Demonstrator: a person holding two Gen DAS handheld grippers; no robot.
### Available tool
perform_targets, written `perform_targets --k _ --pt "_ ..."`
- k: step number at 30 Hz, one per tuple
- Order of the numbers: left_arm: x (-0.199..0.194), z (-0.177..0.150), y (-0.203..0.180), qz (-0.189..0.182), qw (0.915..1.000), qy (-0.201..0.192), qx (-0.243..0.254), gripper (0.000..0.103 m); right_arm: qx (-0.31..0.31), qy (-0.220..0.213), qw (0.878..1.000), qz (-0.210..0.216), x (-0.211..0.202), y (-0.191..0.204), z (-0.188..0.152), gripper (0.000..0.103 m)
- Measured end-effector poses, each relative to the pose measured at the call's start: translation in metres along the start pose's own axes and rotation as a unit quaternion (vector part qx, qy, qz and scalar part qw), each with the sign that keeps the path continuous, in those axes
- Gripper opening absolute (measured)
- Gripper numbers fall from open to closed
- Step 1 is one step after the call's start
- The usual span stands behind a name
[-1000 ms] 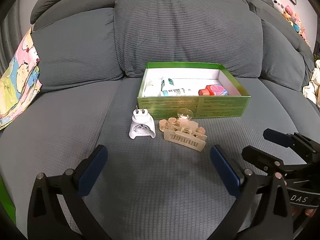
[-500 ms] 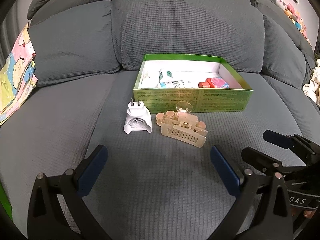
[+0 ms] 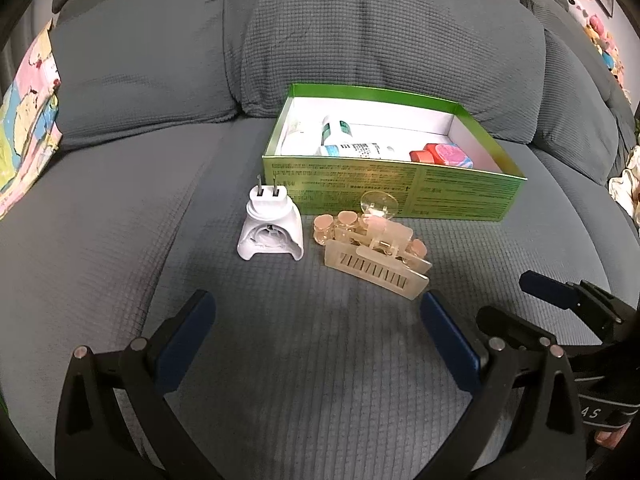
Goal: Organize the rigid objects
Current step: 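Move the right tool toward the beige barcode blister tray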
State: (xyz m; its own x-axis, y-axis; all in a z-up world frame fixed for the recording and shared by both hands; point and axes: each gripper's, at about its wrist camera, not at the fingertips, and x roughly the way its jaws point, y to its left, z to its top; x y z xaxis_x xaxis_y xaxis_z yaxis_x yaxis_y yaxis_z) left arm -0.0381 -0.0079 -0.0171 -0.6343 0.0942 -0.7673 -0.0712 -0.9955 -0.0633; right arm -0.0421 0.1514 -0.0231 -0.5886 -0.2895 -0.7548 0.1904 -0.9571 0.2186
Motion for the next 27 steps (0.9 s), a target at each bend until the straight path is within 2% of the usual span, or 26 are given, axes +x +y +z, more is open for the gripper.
perform_targets --k 5,8,12,15,17,20,23,25,27 --pt "0.014 0.005 0.005 -0.021 0.9996 0.012 -0.014 0.102 -0.002 0.008 1.000 -0.002 0.012 -0.004 0.002 0.077" --pt "0.025 0.009 0.008 -0.058 0.9976 0.025 -0.027 0.102 -0.008 0.013 1.000 0.001 0.022 -0.004 0.004 0.077" --pt "0.041 0.012 0.012 -0.114 0.9909 0.045 -0.056 0.102 -0.020 0.016 1.000 0.015 0.036 -0.001 0.008 0.077" --pt "0.048 0.012 0.014 -0.141 0.9866 0.048 -0.068 0.101 -0.029 0.017 0.999 0.028 0.048 0.002 0.012 0.077" --pt "0.052 0.011 0.018 -0.173 0.9804 0.047 -0.083 0.101 -0.035 0.017 0.999 0.035 0.055 0.005 0.015 0.077" --pt "0.057 0.011 0.023 -0.196 0.9746 0.041 -0.100 0.101 -0.044 0.017 0.998 0.045 0.064 0.009 0.020 0.077" --pt "0.060 0.013 0.024 -0.214 0.9707 0.037 -0.103 0.093 -0.055 0.018 0.997 0.058 0.070 0.015 0.024 0.077" --pt "0.064 0.016 0.024 -0.218 0.9697 0.036 -0.105 0.092 -0.063 0.016 0.995 0.070 0.073 0.019 0.026 0.077" --pt "0.068 0.018 0.024 -0.218 0.9695 0.034 -0.106 0.086 -0.067 0.019 0.995 0.072 0.076 0.021 0.027 0.068"
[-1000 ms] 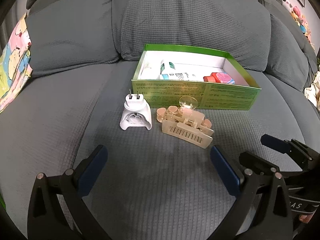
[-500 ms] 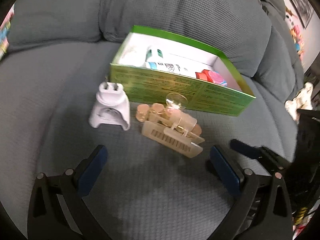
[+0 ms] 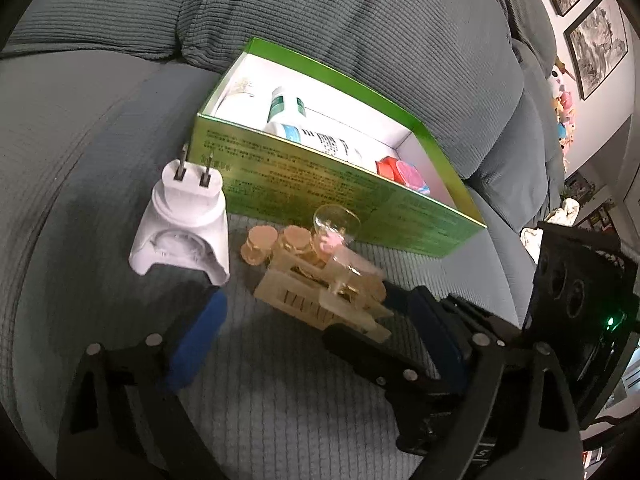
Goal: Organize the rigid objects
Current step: 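Move the right tool toward the beige barcode blister tray, then grasp the beige blister tray with the right tool and lift it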
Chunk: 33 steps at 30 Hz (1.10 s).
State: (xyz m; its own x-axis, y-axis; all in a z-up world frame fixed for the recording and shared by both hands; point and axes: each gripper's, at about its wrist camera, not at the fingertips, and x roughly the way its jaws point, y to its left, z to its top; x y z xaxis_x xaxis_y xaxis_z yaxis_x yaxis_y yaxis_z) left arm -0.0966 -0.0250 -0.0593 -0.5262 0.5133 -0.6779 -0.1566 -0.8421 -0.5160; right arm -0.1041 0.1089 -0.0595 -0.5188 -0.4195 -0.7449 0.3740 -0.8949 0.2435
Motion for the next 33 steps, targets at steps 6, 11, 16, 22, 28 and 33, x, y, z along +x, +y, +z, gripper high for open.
perform_targets --k 6,11,16,22,28,33 --pt "0.011 0.006 -0.003 -0.005 0.9999 0.006 0.012 0.079 0.001 0.003 1.000 0.002 0.004 -0.005 -0.002 0.052" --pt "0.018 0.002 -0.012 -0.002 0.9993 0.017 0.034 0.063 0.012 0.001 1.000 0.019 0.000 -0.012 -0.006 0.045" --pt "0.015 -0.002 -0.014 -0.024 0.9989 0.027 0.029 0.057 0.002 -0.001 1.000 0.024 -0.014 -0.006 -0.018 0.039" --pt "0.009 -0.013 -0.024 -0.026 0.9983 0.033 0.039 0.057 -0.005 0.002 1.000 0.025 -0.030 -0.002 -0.035 0.039" --pt "0.016 -0.012 -0.028 -0.020 0.9981 0.037 0.044 0.056 0.029 0.028 0.999 0.025 -0.033 -0.009 -0.044 0.046" --pt "0.018 -0.012 -0.028 -0.029 0.9975 0.045 0.046 0.056 0.017 0.025 0.999 0.027 -0.036 0.000 -0.053 0.046"
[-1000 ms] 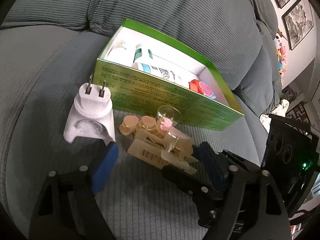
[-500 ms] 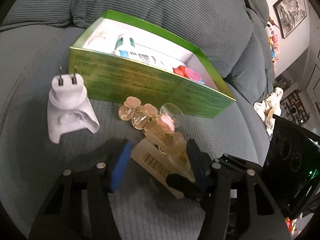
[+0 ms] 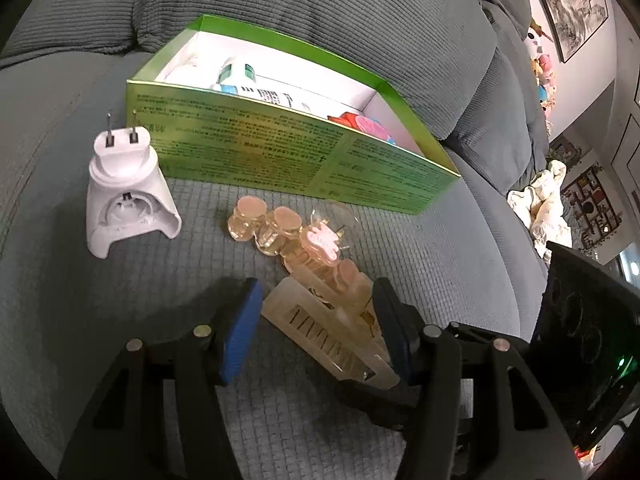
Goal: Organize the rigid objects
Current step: 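Grasp the beige blister tray with the right tool and lift it, then carry the blister tray over the green box and open the right tool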
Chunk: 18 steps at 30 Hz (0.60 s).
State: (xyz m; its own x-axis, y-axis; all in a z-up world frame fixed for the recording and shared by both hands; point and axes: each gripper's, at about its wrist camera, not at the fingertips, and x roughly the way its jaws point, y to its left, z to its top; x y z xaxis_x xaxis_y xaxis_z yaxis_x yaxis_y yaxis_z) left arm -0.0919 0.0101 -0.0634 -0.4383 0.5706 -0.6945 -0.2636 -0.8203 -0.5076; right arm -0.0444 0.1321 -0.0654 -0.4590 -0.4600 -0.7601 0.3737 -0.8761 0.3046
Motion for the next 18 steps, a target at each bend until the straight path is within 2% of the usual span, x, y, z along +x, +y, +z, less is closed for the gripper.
perform_targets --k 1,2,5,8,13,18 --pt "0.000 -0.001 -0.001 -0.001 1.0000 0.000 0.000 0.057 -0.004 0.000 1.000 -0.002 0.001 0.002 -0.001 0.041" --pt "0.000 -0.002 -0.001 0.001 1.0000 -0.002 0.002 0.057 -0.011 0.000 1.000 0.001 0.001 0.004 -0.001 0.028" --pt "-0.007 -0.005 0.001 -0.006 1.0000 -0.003 -0.003 0.055 -0.025 -0.003 1.000 -0.005 0.002 0.011 -0.003 0.028" --pt "-0.020 -0.009 -0.002 -0.011 0.9998 -0.015 0.002 0.049 -0.029 -0.010 0.999 0.009 -0.008 0.014 -0.005 0.028" --pt "-0.034 -0.006 -0.014 -0.007 0.9993 -0.034 0.015 0.049 -0.058 -0.026 0.998 0.012 -0.028 0.025 -0.006 0.028" --pt "-0.047 0.006 -0.020 -0.011 0.9982 -0.055 0.022 0.049 -0.061 -0.049 0.997 0.014 -0.039 0.028 0.008 0.028"
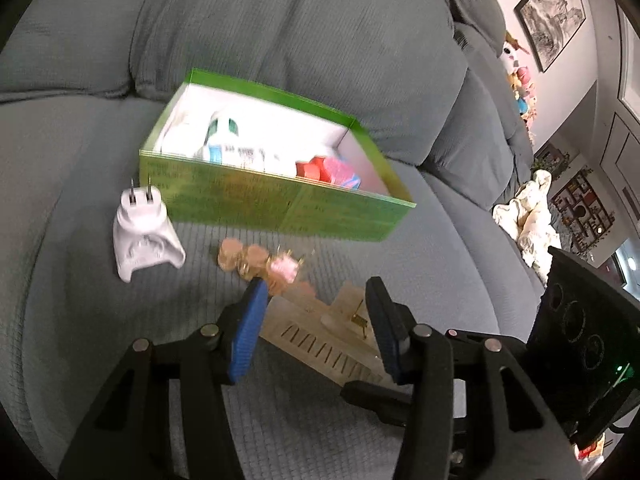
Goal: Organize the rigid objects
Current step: 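Carry the blister tray over the green box and open the right tool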
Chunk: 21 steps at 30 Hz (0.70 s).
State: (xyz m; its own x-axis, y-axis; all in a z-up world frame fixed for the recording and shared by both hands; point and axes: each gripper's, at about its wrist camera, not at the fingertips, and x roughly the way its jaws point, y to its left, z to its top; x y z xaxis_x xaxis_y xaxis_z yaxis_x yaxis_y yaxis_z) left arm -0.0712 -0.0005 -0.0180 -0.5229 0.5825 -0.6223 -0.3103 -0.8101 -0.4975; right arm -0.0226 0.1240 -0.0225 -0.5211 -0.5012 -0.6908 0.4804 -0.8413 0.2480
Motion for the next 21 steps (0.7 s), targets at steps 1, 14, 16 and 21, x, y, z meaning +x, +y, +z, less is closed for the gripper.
perform_targets --k 1,14,16,21 --pt "-0.002 0.003 -0.002 -0.002 1.0000 -0.003 0.001 0.049 -0.002 -0.006 1.000 0.002 -0.003 0.000 0.004 0.028" --pt "-0.020 0.071 -0.013 -0.007 0.9984 -0.056 0.008 0.049 -0.022 -0.073 0.997 0.002 -0.021 -0.008 0.065 0.028" --pt "-0.016 0.084 -0.010 -0.010 0.9983 -0.057 0.003 0.049 -0.022 -0.080 0.997 0.002 -0.020 -0.014 0.080 0.028" --pt "0.000 0.114 -0.004 -0.009 0.9983 -0.058 -0.001 0.049 -0.023 -0.085 0.996 -0.002 -0.015 -0.026 0.103 0.028"
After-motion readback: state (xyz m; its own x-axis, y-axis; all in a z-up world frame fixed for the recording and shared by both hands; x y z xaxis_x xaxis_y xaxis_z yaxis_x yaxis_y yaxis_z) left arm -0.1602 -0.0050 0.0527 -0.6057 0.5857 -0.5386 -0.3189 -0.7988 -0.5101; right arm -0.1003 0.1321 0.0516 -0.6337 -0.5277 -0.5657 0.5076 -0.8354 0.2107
